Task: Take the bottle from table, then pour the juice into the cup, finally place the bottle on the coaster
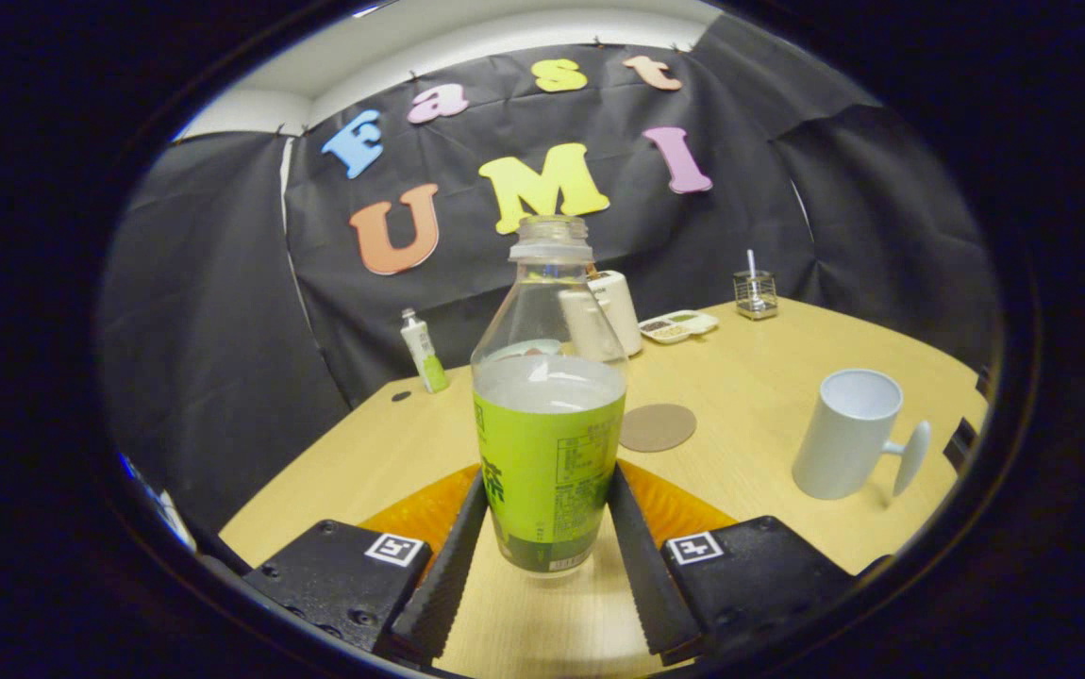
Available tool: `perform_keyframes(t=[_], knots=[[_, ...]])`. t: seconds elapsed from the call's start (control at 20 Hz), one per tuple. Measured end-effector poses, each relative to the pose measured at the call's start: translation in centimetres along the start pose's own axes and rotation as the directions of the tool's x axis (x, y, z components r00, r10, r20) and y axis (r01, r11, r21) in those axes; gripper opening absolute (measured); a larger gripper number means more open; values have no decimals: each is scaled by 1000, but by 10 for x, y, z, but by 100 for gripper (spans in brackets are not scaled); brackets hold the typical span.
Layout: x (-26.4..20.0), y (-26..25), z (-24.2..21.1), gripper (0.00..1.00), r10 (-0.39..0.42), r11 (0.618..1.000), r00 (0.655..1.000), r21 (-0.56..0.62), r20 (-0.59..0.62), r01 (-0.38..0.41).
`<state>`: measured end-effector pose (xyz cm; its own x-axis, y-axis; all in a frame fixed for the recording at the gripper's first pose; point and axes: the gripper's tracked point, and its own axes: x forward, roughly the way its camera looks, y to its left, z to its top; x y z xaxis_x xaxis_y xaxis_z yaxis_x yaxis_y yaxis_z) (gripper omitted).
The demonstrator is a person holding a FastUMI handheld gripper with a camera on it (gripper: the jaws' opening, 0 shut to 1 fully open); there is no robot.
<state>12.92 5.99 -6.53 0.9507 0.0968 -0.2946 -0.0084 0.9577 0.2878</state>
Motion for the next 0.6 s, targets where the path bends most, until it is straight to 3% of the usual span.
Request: perform_keyframes(t=[0.4, 0.6], knots=[[1, -13, 21, 79, 84, 954, 995, 284, 47, -94], [0, -10, 26, 79, 140, 892, 988, 425, 66, -155]])
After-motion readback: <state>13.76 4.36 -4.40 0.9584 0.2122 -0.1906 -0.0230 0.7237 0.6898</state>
